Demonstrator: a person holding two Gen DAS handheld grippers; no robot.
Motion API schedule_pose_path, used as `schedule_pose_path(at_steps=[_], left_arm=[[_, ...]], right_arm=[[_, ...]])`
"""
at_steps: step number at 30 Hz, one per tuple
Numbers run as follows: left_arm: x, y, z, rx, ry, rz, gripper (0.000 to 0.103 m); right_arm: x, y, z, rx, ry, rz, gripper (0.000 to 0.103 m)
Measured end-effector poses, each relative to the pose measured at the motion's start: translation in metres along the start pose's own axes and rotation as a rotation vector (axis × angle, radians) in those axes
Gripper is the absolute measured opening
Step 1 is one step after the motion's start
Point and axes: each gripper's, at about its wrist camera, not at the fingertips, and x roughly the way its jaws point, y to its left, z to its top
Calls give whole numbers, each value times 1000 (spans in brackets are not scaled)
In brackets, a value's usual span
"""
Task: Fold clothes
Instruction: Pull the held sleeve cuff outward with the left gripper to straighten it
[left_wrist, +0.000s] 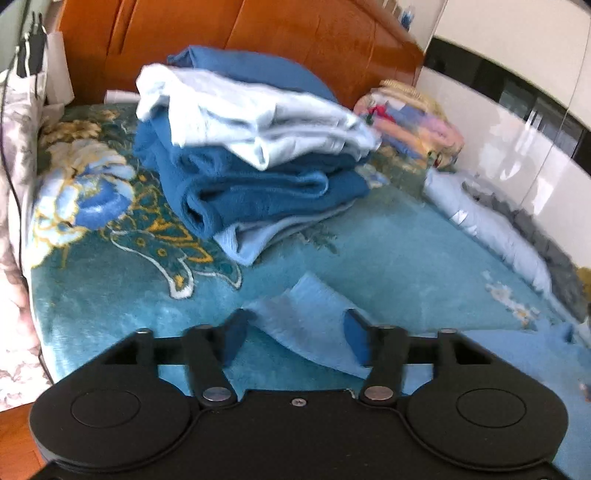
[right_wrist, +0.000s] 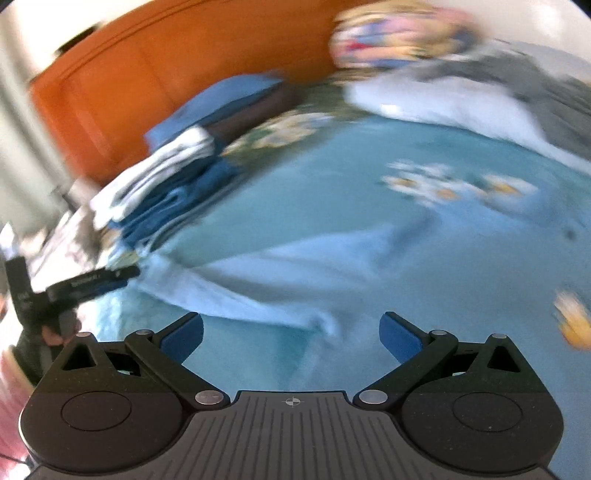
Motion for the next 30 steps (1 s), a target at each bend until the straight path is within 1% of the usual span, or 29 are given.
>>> schedule_pose_path(at_steps=[1,2,3,4,5,6,7,8,9,10,11,12,13,14,15,18,20,22,23,25,28,30], left_arm=[[-3,0,1,4,1,-8,58],[-6,0,2,9,3,-15,60],[-10,-1,3,13,4,-23,62],[-13,-1,4,18,5,-31,64],[-16,-1,5,22,6,-39,65],[-19,-1,6,27,8,-46,65],[-23,-2,7,31,9,-54,65],[-26,-2,8,35,10,-62,65],[-27,-2,10,44,11,-66,66],[-26,-2,13,51,11,-66,66],[-25,-2,15,53,12,-66,67],[-24,-1,18,53,14,-66,67],[-23,0,20,52,15,-68,68],[-23,0,22,52,15,-73,69],[-21,0,23,53,18,-79,70],[-16,-1,25,44,31,-88,70],[-10,-5,27,46,41,-93,70],[-4,-12,31,58,47,-92,71],[1,-15,34,57,57,-78,71],[10,-21,39,32,86,-65,71],[16,-30,40,-1,96,-96,71],[21,-38,38,-10,122,-77,71]], right_arm=[[12,8,7,-51,12,17,102],[25,17,12,-93,36,42,98],[37,25,17,-135,60,67,96],[50,34,23,-176,84,92,96],[62,42,28,-217,107,116,90],[72,48,30,-241,126,132,86],[81,53,33,-266,144,147,86],[90,58,36,-289,162,163,82],[96,60,37,-292,172,165,78],[101,62,39,-295,182,168,76],[107,60,40,-280,200,178,71],[111,58,41,-257,220,184,63],[115,55,41,-234,241,191,59],[119,54,40,-219,260,198,50],[120,53,38,-210,270,214,44],[115,60,32,-222,262,275,44],[110,67,27,-248,275,303,44],[105,75,22,-284,288,326,44],[102,79,19,-309,290,326,44],[98,84,15,-334,288,328,44],[91,88,13,-327,279,360,44],[89,92,10,-335,283,391,45]])
